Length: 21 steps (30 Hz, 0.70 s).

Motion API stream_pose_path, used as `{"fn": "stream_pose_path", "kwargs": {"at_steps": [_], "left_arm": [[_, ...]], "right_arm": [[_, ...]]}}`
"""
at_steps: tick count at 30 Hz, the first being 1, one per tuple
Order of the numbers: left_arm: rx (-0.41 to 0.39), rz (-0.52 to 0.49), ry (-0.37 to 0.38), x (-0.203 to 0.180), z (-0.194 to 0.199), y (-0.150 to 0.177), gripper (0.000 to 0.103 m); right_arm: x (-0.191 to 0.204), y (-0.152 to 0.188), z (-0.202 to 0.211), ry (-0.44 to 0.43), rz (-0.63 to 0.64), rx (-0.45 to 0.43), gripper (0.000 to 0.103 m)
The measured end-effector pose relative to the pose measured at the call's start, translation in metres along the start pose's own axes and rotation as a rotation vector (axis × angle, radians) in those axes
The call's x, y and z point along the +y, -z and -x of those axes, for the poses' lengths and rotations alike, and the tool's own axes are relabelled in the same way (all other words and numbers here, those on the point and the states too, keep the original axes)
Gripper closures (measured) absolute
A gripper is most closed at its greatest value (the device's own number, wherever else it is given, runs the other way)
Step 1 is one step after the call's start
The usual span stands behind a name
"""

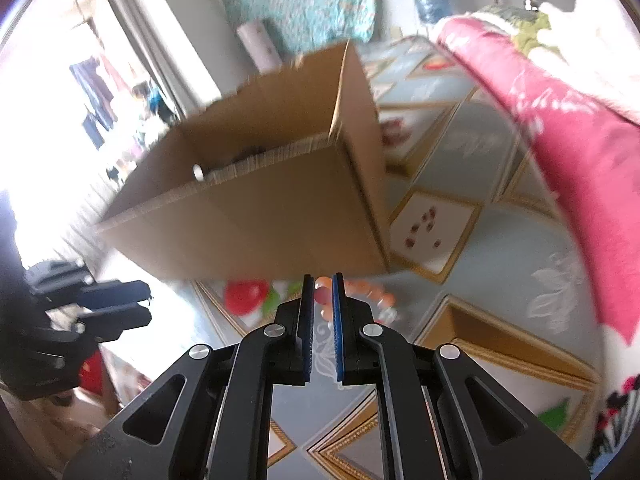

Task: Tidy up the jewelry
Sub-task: 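Lift the bracelet with the right gripper while the left gripper carries the knot charm into the box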

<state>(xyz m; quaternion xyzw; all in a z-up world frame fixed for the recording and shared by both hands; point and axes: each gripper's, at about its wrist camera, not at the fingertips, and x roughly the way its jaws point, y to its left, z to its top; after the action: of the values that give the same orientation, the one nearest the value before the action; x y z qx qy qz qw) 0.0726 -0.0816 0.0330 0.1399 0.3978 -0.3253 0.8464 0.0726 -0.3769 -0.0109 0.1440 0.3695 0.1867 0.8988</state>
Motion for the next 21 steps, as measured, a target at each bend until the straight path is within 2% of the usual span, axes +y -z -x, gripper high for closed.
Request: {"fn": "stream_pose_path", "kwargs": {"at_steps": [6,13,17,21], "left_arm": [[-0.063,0.023,-0.007,0.003,0.023,-0.01,0.087],[-0.16,0.05,0.024,0.01,0.062,-0.028,0.087],[-0.213,0.049,-0.002,0.019,0.077,-0.041,0.087],[-0.224,0.082,-0.017,0.038,0.075,-0.056,0.087]], "right_arm": [[-0.011,-0.012,0.044,-0.096,-0.067,-0.105,0.097],[-0.001,-0.032,0.089,-0.199,-0.058,-0.226,0.097],[0.01,-0.051,0.097,-0.266,-0.038,-0.27,0.097],[0.02,-0.074,0.094,-0.307,-0.007,-0.287,0.096]]}}
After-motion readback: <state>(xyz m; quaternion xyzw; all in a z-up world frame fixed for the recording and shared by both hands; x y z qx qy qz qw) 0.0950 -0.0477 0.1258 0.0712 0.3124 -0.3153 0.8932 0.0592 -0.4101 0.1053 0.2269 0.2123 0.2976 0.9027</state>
